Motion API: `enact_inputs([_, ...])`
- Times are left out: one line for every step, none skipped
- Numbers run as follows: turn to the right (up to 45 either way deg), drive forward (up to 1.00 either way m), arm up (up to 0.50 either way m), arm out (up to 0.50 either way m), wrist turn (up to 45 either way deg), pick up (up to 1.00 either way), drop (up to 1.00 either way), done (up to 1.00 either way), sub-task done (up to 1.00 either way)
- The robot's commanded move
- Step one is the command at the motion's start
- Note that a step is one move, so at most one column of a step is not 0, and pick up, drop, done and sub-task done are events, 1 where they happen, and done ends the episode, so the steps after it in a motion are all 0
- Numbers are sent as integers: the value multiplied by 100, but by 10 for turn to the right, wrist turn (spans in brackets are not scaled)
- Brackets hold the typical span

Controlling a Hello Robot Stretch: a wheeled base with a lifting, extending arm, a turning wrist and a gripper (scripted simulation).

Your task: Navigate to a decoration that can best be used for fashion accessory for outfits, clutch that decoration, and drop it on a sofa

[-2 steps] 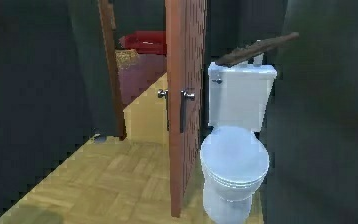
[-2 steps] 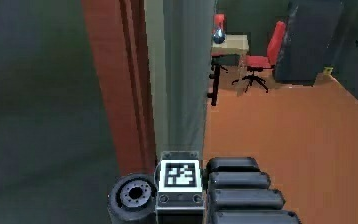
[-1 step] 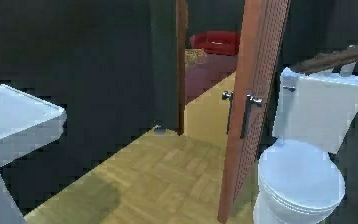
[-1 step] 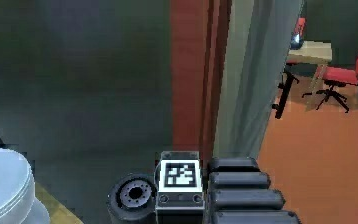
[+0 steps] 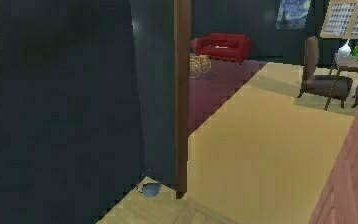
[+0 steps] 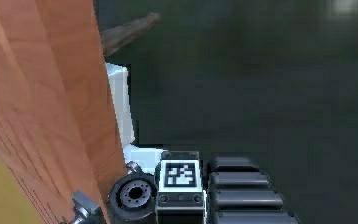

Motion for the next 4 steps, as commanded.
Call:
enact_inputs([0,15,0,0,0,0,0,0,0])
enact_inputs([120,0,0,0,0,0,0,0,0])
enact_inputs([0,100,0,0,0,0,0,0,0])
enact_inputs([60,0,0,0,0,0,0,0,0])
